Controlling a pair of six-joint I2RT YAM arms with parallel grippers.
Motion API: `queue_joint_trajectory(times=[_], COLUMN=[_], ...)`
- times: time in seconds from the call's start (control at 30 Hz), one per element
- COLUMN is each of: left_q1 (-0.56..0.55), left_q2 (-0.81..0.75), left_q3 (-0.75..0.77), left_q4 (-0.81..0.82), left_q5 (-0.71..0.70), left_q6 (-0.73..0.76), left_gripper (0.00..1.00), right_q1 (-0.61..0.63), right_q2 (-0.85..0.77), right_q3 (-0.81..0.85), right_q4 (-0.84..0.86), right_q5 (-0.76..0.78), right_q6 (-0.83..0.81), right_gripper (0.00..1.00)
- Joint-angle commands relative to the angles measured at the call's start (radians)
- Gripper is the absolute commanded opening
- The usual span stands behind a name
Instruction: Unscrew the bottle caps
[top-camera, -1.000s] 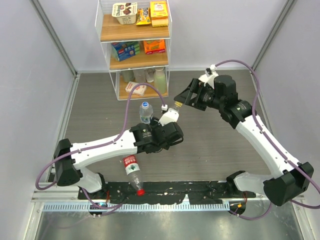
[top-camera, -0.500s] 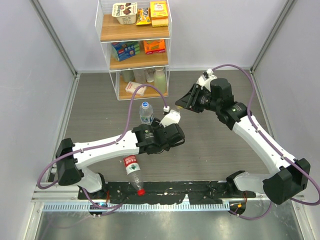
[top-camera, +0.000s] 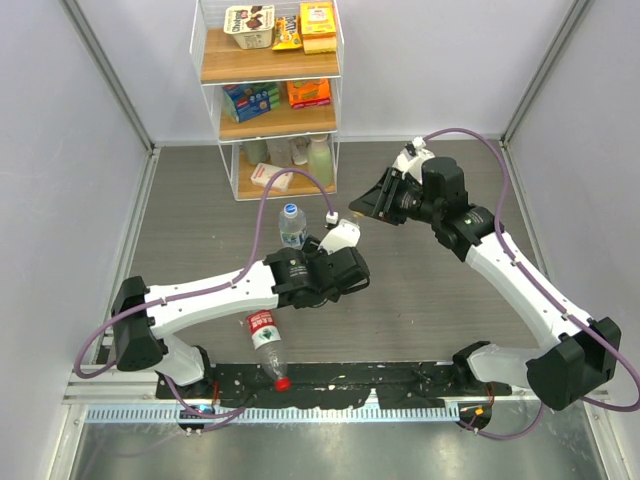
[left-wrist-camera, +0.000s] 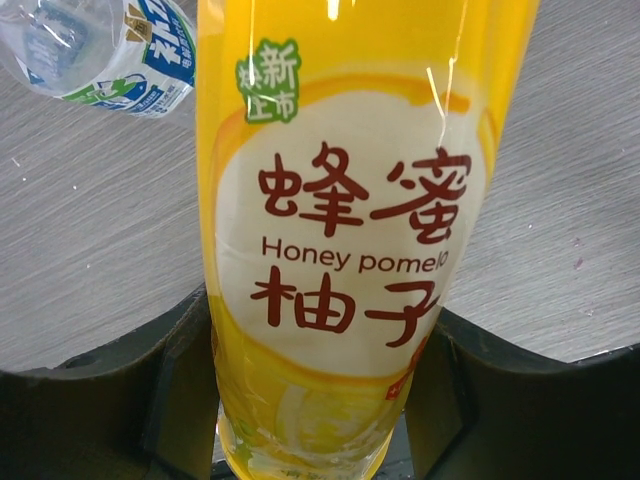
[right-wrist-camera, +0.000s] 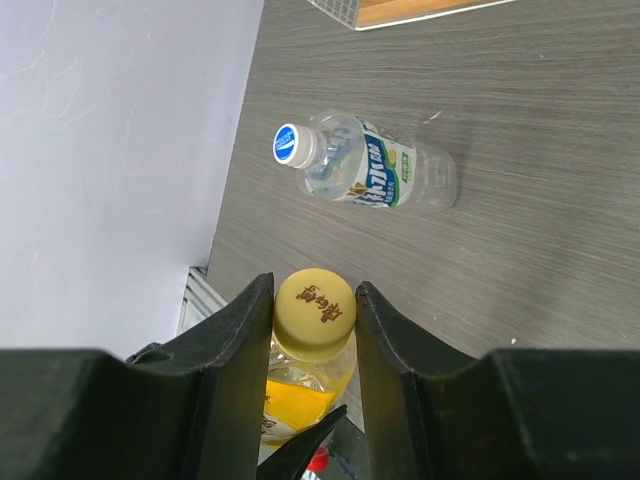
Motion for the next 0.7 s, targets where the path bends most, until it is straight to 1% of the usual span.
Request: queue_joint_trajectory(times=[0.0,0.13,0.4,0.53,0.67], left_q1=[-0.009,-0.007,-0.009,-0.009,-0.007], left_q2=[-0.041,-0.095,-0.225,-0.276,-0.310], left_q3=[0.021,-0.023,-0.124,-0.158,-0.177], left_q4=[0.020,0.061,0.193,0.238,0.267], left_q5=[0.007,0.055,0.236,0.284,0.317], left_q6=[-0.024,-0.036,-0.027,-0.030,-0.031], left_gripper=[0.13,0.13,0.11,0.10,0.09], right_q1=[0.010,0.008,-0.004,-0.009,-0.010], right_q2=[-0.051,-0.067,-0.097,-0.132,-0.148], right_q3=[-0.034,-0.092,-0.160,-0.193,-0.232], right_q4=[0.129,0.225,0.484,0.635,0.840], right_q5=[-0.129,-0.227,-0.465,-0.560,-0.626], right_q6=[-0.049,-0.030,0.031,0.079,0.158], right_gripper=[0.02,0.02,0.02,0.02,0.02])
